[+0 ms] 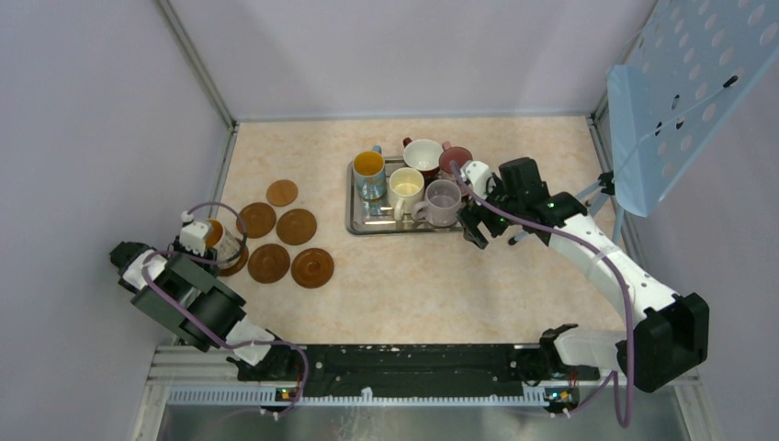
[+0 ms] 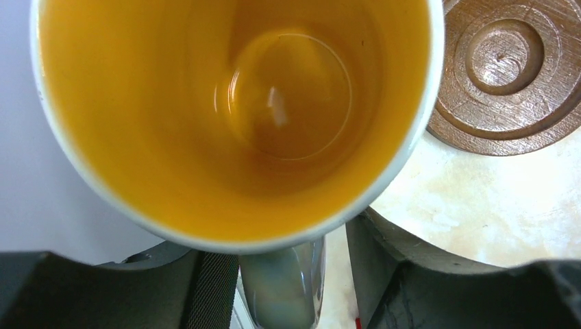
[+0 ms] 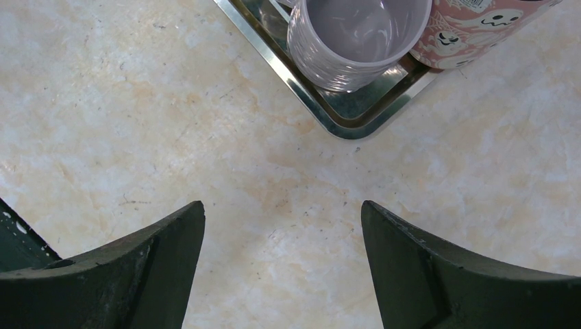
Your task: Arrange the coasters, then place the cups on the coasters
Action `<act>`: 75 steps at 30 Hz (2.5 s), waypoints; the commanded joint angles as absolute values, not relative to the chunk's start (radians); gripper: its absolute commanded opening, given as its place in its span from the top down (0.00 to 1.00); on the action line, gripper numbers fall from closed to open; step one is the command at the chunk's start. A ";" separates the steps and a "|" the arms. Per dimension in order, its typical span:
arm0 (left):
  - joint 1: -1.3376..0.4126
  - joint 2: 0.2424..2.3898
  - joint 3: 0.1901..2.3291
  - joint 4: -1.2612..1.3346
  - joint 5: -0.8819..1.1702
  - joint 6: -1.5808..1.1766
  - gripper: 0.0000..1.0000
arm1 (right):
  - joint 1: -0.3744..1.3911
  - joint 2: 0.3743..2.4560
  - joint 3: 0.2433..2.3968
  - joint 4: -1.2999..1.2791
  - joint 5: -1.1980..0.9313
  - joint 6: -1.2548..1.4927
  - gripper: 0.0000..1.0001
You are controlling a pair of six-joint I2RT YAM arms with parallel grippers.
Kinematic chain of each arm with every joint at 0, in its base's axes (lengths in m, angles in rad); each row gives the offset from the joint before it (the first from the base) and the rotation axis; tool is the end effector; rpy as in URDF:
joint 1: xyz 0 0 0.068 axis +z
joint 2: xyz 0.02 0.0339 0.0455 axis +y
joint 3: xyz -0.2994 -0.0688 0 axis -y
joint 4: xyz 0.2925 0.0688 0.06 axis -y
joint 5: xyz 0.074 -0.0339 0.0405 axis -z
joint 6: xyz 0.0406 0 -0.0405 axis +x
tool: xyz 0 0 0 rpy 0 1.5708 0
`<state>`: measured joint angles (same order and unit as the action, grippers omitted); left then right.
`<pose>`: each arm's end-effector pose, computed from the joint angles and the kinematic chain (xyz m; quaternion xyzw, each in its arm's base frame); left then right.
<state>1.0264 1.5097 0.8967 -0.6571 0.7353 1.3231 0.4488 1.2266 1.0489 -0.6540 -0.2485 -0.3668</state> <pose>0.1819 0.2479 0.1937 0.1896 0.9046 -0.0081 0.3818 0.2604 0.1365 0.3189 -0.4081 0.8317 0.1302 0.3534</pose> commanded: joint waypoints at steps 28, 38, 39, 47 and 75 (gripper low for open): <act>0.451 1.436 1.476 -0.913 0.587 0.739 0.23 | 0.462 1.183 1.103 -0.602 -0.247 -0.332 0.16; 0.012 1.636 1.564 -0.724 0.534 0.487 0.19 | 0.462 1.178 1.109 -0.592 -0.198 -0.336 0.15; -0.022 1.677 1.610 -0.720 0.516 0.459 0.20 | 0.462 1.177 1.107 -0.593 -0.198 -0.337 0.15; -0.190 1.997 1.999 -0.666 0.330 0.237 0.19 | 0.460 1.166 1.098 -0.594 -0.191 -0.346 0.15; -0.299 2.373 2.296 -0.625 0.035 0.302 0.31 | 0.437 1.164 1.075 -0.597 -0.196 -0.356 0.15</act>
